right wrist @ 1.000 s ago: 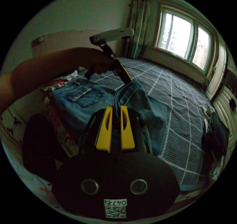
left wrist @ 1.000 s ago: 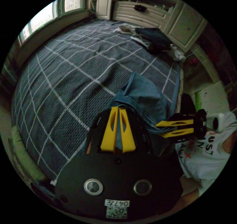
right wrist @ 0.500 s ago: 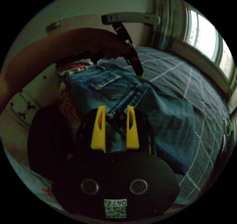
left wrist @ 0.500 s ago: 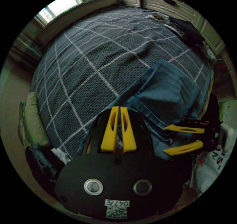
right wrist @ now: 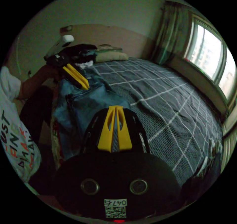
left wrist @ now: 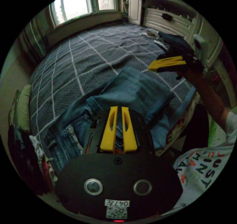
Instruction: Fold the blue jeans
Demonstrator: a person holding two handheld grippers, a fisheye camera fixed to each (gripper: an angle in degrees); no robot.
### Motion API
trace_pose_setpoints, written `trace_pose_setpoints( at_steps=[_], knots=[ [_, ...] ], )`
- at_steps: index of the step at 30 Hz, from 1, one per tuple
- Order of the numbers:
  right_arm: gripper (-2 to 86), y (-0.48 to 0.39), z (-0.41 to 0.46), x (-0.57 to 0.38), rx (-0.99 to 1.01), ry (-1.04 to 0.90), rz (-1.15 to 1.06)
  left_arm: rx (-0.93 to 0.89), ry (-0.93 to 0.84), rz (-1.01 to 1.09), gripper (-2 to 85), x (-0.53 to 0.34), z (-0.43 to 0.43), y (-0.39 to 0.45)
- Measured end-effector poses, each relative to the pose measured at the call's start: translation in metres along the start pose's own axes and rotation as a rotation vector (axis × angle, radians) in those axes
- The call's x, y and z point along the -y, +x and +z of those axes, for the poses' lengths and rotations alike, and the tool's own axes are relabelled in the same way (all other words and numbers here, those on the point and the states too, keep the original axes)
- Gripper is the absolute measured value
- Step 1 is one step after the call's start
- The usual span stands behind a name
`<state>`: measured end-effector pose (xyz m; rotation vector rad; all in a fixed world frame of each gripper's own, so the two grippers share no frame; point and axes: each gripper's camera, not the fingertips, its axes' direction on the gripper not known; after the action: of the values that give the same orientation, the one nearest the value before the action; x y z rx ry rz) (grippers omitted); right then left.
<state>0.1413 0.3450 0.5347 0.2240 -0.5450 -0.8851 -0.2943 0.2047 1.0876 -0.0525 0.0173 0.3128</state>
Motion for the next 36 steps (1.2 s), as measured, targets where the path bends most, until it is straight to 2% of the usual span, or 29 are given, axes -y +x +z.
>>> trace_pose_setpoints(
  at_steps=[2, 4, 6, 10, 12, 14, 15, 18, 19, 20, 21, 24, 25, 26, 29, 31, 34, 36],
  knots=[
    [-0.2, -0.006, 0.032, 0.010, 0.016, -0.051, -0.051, 0.085, -0.158, -0.015, 0.3, -0.029, 0.026, -0.008],
    [-0.1, -0.007, 0.089, 0.012, 0.102, -0.246, -0.068, 0.057, -0.128, -0.019, -0.4, -0.055, 0.022, -0.019],
    [0.0, -0.010, 0.096, 0.010, 0.111, -0.215, -0.061, -0.006, -0.130, -0.063, -0.7, -0.078, 0.013, -0.037],
    [0.1, -0.008, 0.071, 0.016, 0.026, -0.149, -0.036, -0.101, 0.031, -0.172, -0.9, -0.127, -0.017, -0.073],
    [-0.2, -0.001, 0.062, 0.023, 0.011, -0.064, 0.003, -0.220, 0.170, -0.112, -1.0, -0.136, -0.034, -0.072],
    [-0.3, 0.003, 0.077, 0.034, 0.031, -0.115, 0.008, -0.370, 0.278, -0.006, -1.0, -0.134, -0.040, -0.057],
    [-0.4, 0.004, 0.095, 0.040, 0.063, -0.173, 0.000, -0.387, 0.283, 0.017, -1.0, -0.131, -0.038, -0.052],
    [-0.5, 0.007, 0.137, 0.040, 0.104, -0.258, 0.038, -0.266, 0.102, 0.036, -1.0, -0.123, 0.000, -0.036],
    [-0.4, 0.013, 0.135, 0.039, 0.152, -0.229, 0.115, -0.221, -0.034, 0.014, -1.0, -0.130, 0.026, -0.038],
    [-0.4, 0.016, 0.132, 0.039, 0.172, -0.221, 0.157, -0.264, -0.073, -0.025, -1.0, -0.145, 0.042, -0.043],
    [-0.3, 0.014, 0.118, 0.040, 0.190, -0.182, 0.204, -0.284, -0.023, -0.060, -1.0, -0.155, 0.041, -0.047],
    [0.1, -0.029, 0.068, 0.038, 0.126, -0.075, 0.100, -0.442, -0.011, -0.070, -1.0, -0.185, 0.021, -0.065],
    [0.3, -0.052, 0.054, 0.036, 0.119, -0.075, 0.053, -0.471, 0.088, -0.073, -1.0, -0.198, 0.002, -0.076],
    [0.4, -0.065, 0.049, 0.034, 0.115, -0.079, 0.029, -0.473, 0.191, -0.087, -1.0, -0.209, -0.018, -0.089],
    [0.9, -0.123, 0.044, 0.022, 0.035, -0.172, -0.086, -0.342, 0.271, -0.141, -1.0, -0.221, -0.041, -0.124],
    [0.9, -0.152, 0.062, 0.008, -0.039, -0.283, -0.130, -0.265, 0.192, -0.159, -1.0, -0.220, -0.025, -0.142],
    [0.7, -0.166, 0.059, 0.001, -0.044, -0.202, -0.061, -0.112, -0.065, -0.244, -0.9, -0.232, 0.030, -0.171],
    [0.7, -0.176, 0.056, 0.006, -0.047, -0.217, -0.076, -0.216, -0.027, -0.296, -0.9, -0.252, 0.039, -0.190]
  ],
)
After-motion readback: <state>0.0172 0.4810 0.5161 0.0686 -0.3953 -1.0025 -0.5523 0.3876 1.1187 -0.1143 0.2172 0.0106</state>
